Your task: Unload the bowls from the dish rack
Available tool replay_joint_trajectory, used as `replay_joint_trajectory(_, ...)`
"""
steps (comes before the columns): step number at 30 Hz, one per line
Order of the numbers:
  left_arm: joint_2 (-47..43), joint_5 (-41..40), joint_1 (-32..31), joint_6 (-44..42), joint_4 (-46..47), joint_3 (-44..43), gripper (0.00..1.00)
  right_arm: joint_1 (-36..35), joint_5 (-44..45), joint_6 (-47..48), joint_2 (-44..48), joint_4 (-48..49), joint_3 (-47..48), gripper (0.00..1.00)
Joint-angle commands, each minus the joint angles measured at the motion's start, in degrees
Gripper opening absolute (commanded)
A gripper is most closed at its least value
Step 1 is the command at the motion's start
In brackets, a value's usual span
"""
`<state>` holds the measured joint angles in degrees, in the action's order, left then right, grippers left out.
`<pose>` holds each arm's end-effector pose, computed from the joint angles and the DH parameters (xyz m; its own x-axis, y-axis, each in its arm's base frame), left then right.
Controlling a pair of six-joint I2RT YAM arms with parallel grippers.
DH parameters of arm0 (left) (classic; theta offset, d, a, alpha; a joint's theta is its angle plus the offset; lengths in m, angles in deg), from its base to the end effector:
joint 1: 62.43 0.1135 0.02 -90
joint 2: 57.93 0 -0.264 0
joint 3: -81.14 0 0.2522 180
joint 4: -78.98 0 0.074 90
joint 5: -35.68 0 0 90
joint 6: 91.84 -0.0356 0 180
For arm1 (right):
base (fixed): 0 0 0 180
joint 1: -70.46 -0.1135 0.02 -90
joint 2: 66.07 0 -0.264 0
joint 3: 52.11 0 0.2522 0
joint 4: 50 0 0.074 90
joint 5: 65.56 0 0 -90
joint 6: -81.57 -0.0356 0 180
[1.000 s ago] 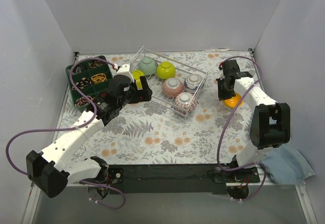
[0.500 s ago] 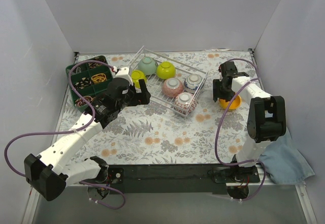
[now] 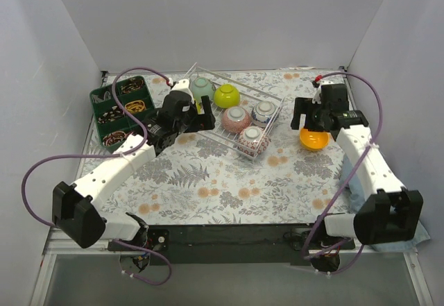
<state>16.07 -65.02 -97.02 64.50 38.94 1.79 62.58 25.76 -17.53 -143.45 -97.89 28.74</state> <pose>0.2408 -0.1580 0.3288 -0.5839 -0.6906 -0.4268 -0.2557 0.6553 -0.7107 0.2897 0.0393 0.3097 -0.7037 0.0622 -0.7078 -0.0096 0.9952 0.0970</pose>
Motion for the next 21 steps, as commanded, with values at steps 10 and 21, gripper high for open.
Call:
replay_joint_trajectory(10,18.97,-0.72,3.73,16.34,2.11,-17.64,0.98,0.23,-14.5,-5.66,23.24,1.79,-13.12,0.99)
replay_joint_trajectory(21,28.65,-3.62,7.87,37.61,9.67,-19.58,0.98,-0.12,-20.92,-4.52,30.8,-0.67,-14.62,0.99)
